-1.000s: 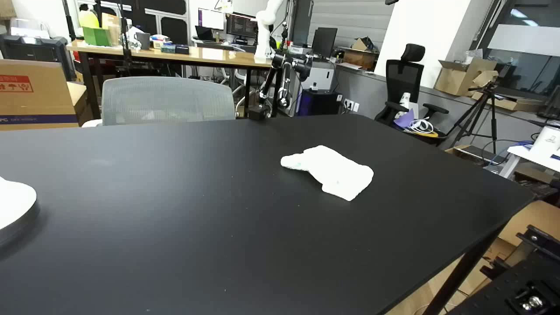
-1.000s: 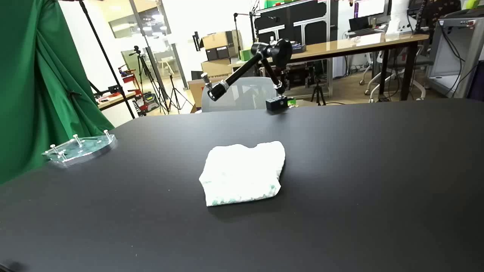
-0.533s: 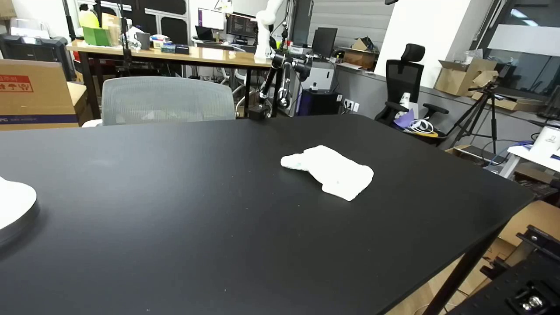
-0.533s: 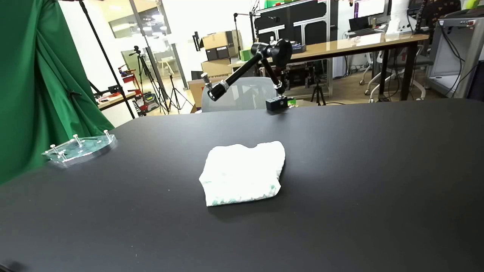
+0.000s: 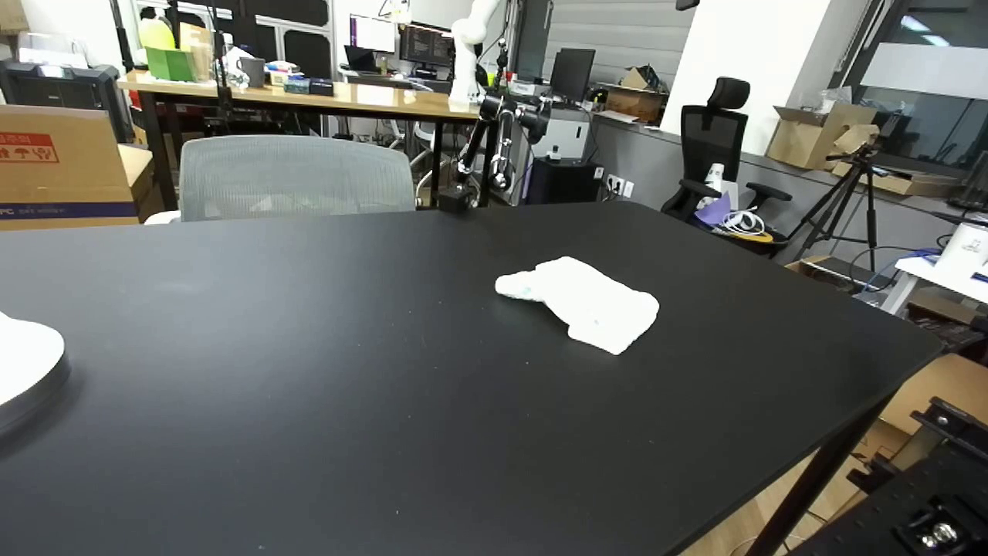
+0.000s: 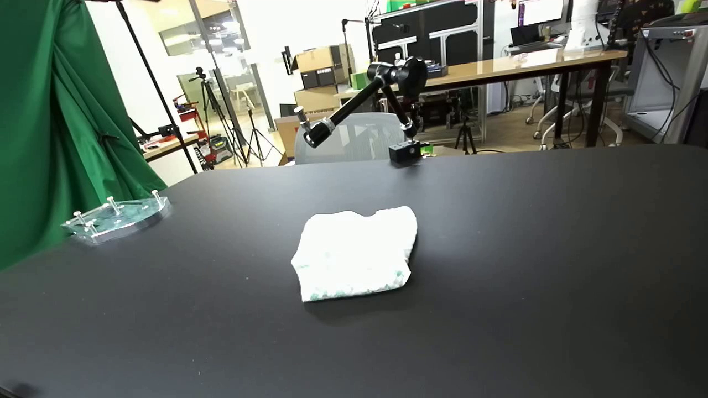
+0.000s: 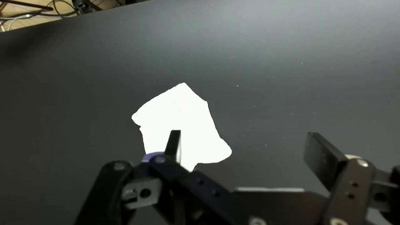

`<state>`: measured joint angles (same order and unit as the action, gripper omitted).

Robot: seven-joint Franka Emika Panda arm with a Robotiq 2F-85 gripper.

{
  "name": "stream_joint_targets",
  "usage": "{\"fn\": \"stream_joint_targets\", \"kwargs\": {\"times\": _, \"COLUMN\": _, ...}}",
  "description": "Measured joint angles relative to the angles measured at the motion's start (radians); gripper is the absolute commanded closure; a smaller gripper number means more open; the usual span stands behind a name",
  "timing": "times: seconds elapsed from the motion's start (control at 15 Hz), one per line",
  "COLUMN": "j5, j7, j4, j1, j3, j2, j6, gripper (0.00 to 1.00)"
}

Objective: Hang the cloth on the stand

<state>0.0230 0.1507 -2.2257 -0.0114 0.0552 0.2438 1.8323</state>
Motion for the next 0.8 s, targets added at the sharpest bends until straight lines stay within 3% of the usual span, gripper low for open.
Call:
{"fn": "stream_joint_targets", "kwargs": {"times": 0.2, "j5": -0.083, "j7": 0.008, "j4": -0.015, "j1": 0.0, "j3": 0.007, "j2": -0.019, "j6": 0.115, "gripper": 0.0}}
{"fn": "stream_joint_targets", "kwargs": {"times": 0.47, "j5": -0.22, "j7": 0.038, "j4": -0.081, "j1": -0.001, "j3": 0.012, "j2": -0.078, "j6": 0.389, "gripper": 0.0}}
{"fn": "stream_joint_targets", "kwargs": {"times": 0.8, "j5": -0.288, "j7": 0.089, "j4": -0.182, "j1": -0.005, "j3": 0.011, "j2": -0.16, "j6": 0.607, "gripper": 0.0}}
